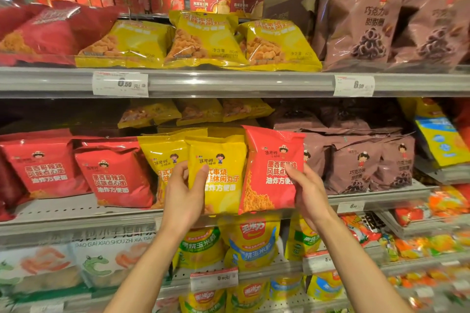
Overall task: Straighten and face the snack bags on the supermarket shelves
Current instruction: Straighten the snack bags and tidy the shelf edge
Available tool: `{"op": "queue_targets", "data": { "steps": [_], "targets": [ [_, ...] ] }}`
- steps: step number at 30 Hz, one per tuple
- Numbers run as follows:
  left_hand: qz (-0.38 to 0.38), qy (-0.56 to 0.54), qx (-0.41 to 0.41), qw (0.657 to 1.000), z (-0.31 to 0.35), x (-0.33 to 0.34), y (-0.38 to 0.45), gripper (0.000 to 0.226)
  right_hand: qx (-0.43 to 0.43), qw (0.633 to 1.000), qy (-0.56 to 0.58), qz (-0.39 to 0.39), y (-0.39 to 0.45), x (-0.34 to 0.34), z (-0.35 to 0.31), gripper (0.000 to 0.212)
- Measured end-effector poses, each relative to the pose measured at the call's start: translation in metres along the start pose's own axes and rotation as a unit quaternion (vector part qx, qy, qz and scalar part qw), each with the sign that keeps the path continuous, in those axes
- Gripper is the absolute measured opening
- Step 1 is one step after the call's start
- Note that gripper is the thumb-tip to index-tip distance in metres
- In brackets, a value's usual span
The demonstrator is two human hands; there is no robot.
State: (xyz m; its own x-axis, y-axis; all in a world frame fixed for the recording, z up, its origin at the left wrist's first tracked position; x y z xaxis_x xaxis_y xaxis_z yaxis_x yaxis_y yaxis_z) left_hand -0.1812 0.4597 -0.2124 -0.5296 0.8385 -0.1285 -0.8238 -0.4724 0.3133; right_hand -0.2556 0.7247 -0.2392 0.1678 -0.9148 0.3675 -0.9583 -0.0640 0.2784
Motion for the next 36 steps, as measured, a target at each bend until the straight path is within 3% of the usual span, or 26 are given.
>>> {"op": "queue_targets", "data": {
  "steps": [6,12,14,17,20,23,36],
  "targets": [
    [-0.013,-0.008,0.002,1.000,0.006,0.031,0.007,0.017,-0.026,0.997,-0.073,0.026,-0.008,-0.019,-0.016,0.036],
    [0.000,0.004,-0.058,0.998,-0.007,0.062,0.014,0.049,-0.053,0.989,-0.123,0.065,-0.012,-0.037,-0.020,0.018],
    [0.010,0.039,-0.020,0.999,-0.007,0.065,0.010,0.057,-0.056,0.987,-0.131,0.077,-0.013,-0.043,-0.020,0.020],
    [0.011,0.133,0.099,0.986,-0.004,0.066,-0.001,0.068,-0.058,0.985,-0.140,0.077,-0.014,-0.049,-0.020,0.017],
    [-0.017,0.232,0.220,0.947,-0.001,0.068,-0.010,0.060,-0.056,0.986,-0.138,0.076,-0.015,-0.053,-0.018,0.017],
    [-0.052,0.305,0.298,0.903,0.001,0.069,-0.007,0.068,-0.054,0.986,-0.140,0.071,-0.014,-0.056,-0.017,0.017],
    [-0.066,0.429,0.255,0.864,0.009,0.087,0.002,0.083,-0.047,0.986,-0.143,0.078,-0.012,-0.058,-0.013,0.013]
  ]
}}
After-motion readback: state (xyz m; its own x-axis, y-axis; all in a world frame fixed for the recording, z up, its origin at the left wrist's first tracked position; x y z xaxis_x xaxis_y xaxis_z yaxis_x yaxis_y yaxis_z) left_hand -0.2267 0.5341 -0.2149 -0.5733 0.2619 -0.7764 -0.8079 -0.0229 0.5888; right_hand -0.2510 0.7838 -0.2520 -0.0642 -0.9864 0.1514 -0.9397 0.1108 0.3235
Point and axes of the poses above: each hand's wrist, its own y-axis towards the middle knuckle, its own x-axis out of the palm, z = x × y, the point moved 6 cm from there along y, towards the middle knuckle, and after that the axes turned 9 degrees about -x, right-handed, at the moved point
